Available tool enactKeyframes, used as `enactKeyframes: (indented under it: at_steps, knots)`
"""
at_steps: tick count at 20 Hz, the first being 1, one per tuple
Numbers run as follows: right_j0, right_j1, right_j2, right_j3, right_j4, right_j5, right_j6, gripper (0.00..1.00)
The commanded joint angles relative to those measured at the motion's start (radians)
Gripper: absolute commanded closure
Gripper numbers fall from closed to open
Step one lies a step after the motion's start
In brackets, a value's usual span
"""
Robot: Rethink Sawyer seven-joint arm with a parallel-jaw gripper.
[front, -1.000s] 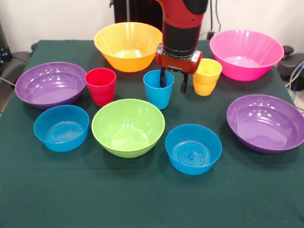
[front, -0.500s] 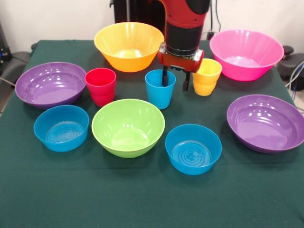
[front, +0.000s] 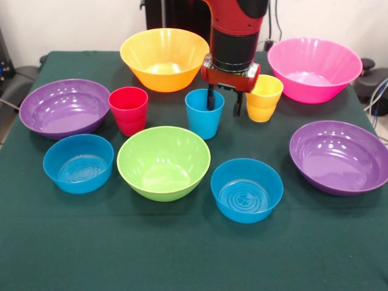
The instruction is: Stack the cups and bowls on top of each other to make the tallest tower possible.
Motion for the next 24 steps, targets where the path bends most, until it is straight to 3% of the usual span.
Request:
enactKeyframes:
  at_steps: [1,4,5,14,24]
  knots:
    - [0.013,0.014,0.075,0.008,-0.013,0.011,0.122,0.0]
    - [0.018,0.015,0.071,0.006,-0.012,0.018,0.122,0.0]
    - [0.019,0.016,0.068,0.001,-0.013,0.024,0.12,1.0]
    - [0.026,-0.001,0.058,-0.008,-0.019,0.04,0.109,1.0]
    - [0.054,-0.084,0.029,-0.058,-0.003,0.261,0.1,1.0]
